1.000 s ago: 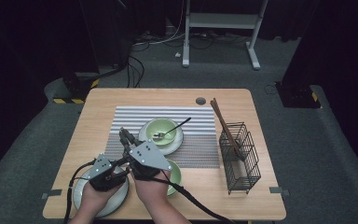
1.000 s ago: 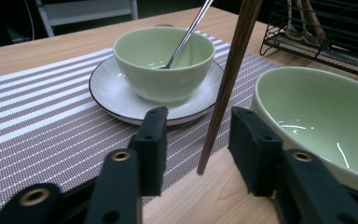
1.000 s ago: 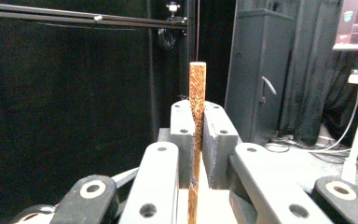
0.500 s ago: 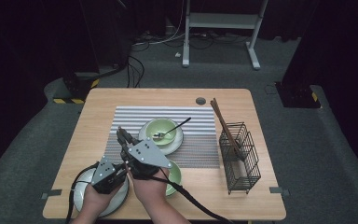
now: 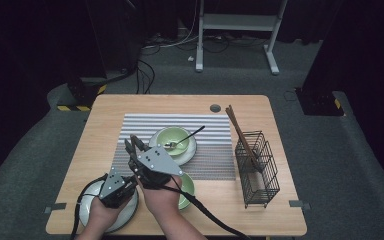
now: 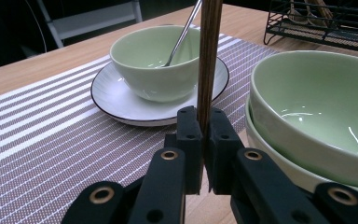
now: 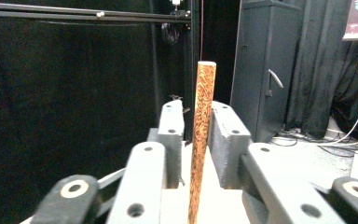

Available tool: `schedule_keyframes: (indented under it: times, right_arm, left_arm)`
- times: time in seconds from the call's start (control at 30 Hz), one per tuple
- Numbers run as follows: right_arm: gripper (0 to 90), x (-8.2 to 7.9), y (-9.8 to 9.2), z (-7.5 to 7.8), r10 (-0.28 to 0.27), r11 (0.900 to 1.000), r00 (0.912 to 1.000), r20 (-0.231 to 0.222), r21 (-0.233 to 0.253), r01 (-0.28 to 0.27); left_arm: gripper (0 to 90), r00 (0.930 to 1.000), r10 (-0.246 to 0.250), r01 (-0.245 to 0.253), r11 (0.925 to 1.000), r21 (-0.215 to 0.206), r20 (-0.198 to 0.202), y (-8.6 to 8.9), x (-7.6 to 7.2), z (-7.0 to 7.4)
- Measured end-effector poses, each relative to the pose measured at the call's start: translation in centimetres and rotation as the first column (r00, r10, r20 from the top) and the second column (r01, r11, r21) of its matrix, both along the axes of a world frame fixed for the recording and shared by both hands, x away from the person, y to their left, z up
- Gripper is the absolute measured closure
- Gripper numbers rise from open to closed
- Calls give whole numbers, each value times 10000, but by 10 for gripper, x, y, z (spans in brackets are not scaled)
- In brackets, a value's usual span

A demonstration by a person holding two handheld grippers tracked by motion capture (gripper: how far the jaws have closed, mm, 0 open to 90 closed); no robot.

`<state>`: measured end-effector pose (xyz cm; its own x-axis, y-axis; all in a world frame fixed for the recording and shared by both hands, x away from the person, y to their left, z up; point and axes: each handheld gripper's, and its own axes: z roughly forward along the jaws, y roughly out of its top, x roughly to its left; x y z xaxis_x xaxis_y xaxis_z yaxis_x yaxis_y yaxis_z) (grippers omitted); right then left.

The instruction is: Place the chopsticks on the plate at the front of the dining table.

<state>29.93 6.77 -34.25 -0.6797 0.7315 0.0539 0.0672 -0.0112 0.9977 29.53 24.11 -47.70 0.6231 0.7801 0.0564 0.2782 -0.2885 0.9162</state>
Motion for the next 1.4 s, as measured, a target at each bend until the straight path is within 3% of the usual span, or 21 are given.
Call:
schedule_keyframes:
  times: [0.1,0.3,0.7,0.9,1.4]
  right_arm:
    - [649,0,-1,0,-40,10000,9999,-144,6,40]
    - [593,-1,-1,-4,4,9994,9999,-100,-352,-7]
    - [584,-1,5,-38,7,9955,9979,-655,-944,-69]
    - [594,1,11,-53,10,9913,9959,-904,-1307,-129]
    - [604,16,3,-64,-438,9903,9881,-1475,-1366,235]
  left_arm:
    - [853,10000,52,-53,9999,-158,-73,2,0,1]
    - [853,9995,22,-35,9991,-418,-330,4,2,2]
    - [851,9987,94,-127,9977,-667,-495,7,1,4]
    - [851,9992,43,-70,9976,-689,-394,9,-1,8]
    - [850,9994,-51,21,9958,-914,-328,14,-7,9]
